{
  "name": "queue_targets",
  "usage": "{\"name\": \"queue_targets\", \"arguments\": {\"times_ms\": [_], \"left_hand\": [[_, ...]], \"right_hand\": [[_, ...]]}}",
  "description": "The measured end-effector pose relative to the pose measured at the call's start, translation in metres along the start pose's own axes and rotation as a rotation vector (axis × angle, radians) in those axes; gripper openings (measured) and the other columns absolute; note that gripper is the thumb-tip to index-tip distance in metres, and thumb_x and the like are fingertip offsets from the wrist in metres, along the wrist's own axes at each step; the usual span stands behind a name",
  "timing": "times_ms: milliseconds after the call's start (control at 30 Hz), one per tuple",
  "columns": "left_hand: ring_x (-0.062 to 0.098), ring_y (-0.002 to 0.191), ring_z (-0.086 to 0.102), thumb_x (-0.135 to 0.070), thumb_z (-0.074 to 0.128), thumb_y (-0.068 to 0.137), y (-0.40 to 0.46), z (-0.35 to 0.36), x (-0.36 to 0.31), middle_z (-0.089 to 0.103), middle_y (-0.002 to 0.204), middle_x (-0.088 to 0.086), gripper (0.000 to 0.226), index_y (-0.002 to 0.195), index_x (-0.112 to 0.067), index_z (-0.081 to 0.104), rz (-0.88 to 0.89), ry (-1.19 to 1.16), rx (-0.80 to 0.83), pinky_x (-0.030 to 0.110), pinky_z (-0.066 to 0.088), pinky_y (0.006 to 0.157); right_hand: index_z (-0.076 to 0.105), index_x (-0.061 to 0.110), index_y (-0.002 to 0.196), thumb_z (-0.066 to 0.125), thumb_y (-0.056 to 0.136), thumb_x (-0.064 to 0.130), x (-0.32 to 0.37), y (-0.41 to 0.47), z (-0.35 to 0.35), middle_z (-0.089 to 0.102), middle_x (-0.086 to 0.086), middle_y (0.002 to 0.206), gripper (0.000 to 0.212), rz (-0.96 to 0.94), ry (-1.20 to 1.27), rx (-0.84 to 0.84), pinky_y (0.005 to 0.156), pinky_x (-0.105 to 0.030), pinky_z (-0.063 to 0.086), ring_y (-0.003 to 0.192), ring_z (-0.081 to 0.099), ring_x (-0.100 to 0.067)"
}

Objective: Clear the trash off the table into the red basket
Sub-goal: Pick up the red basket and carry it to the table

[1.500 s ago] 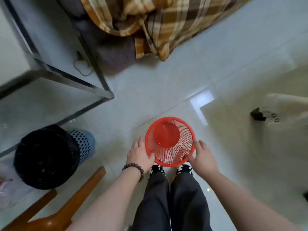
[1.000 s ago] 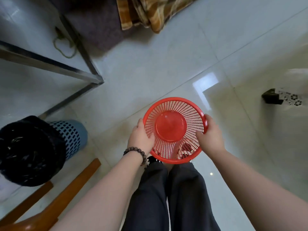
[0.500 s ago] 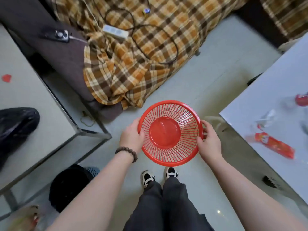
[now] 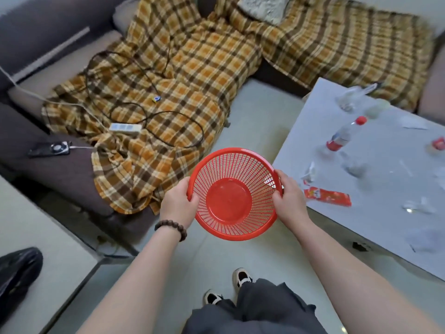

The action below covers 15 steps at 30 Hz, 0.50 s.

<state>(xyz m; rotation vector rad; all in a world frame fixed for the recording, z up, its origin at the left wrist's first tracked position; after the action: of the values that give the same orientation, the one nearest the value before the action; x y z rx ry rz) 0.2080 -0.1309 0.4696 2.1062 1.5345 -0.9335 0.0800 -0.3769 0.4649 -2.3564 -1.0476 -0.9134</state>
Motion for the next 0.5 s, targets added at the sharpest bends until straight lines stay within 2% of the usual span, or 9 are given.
{"name": "queue_targets", "arguments": {"times_ms": [133, 200, 300, 400, 500], "left_hand": [[-0.003, 0.054, 0.056, -0.018, 0.061, 0.086, 0.019, 0.016, -0.031, 0.058, 0.062, -0.017, 0.027, 0.112, -0.021, 0.066, 0.053, 0.001, 0.041, 0.009, 0.036, 0.048], [-0.002, 0.057, 0.058, -0.019, 0.059, 0.086, 0.027, 0.028, -0.052, 0.06, 0.066, -0.018, 0.028, 0.114, -0.021, 0.066, 0.074, -0.019, 0.061, 0.014, 0.041, 0.052], [0.002, 0.062, 0.059, -0.018, 0.055, 0.089, 0.04, 0.045, -0.084, 0.061, 0.072, -0.018, 0.029, 0.115, -0.021, 0.064, 0.117, -0.04, 0.058, 0.021, 0.045, 0.054], [0.014, 0.07, 0.064, -0.019, 0.052, 0.092, 0.062, 0.063, -0.112, 0.066, 0.081, -0.008, 0.034, 0.125, -0.02, 0.059, 0.143, -0.07, 0.069, 0.025, 0.048, 0.062], [0.013, 0.079, 0.06, -0.02, 0.055, 0.091, 0.091, 0.084, -0.137, 0.065, 0.092, -0.004, 0.046, 0.137, -0.02, 0.051, 0.15, -0.06, 0.099, 0.017, 0.04, 0.067]], "right_hand": [[0.044, 0.02, 0.136, 0.047, 0.083, 0.003, -0.02, -0.003, -0.026, 0.055, -0.009, 0.125, 0.056, 0.061, 0.012, -0.072, 0.092, -0.022, 0.032, 0.11, 0.048, -0.016], [0.045, 0.017, 0.136, 0.047, 0.083, 0.0, -0.028, 0.001, -0.042, 0.056, -0.011, 0.126, 0.056, 0.087, 0.017, -0.13, 0.093, -0.023, 0.031, 0.115, 0.049, -0.022], [0.046, 0.015, 0.136, 0.045, 0.084, -0.001, -0.038, 0.017, -0.065, 0.056, -0.011, 0.127, 0.055, 0.127, 0.054, -0.214, 0.094, -0.022, 0.03, 0.118, 0.048, -0.023], [0.049, 0.021, 0.133, 0.044, 0.084, 0.001, -0.048, 0.045, -0.083, 0.059, -0.009, 0.115, 0.054, 0.143, 0.067, -0.271, 0.089, -0.024, 0.035, 0.105, 0.052, -0.02], [0.049, 0.025, 0.132, 0.044, 0.084, 0.003, -0.066, 0.08, -0.096, 0.056, -0.005, 0.105, 0.053, 0.17, 0.112, -0.289, 0.086, -0.024, 0.038, 0.093, 0.049, -0.013]]}}
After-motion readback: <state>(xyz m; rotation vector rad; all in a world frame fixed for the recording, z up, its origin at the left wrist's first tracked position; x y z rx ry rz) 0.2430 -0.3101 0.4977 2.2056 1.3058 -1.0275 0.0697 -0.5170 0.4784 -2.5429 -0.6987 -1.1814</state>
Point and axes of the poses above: each hand's wrist, its own y-axis towards the middle knuckle, its own z-axis out of the palm, x = y × z, the point moved 5 cm from there along y, towards the middle knuckle
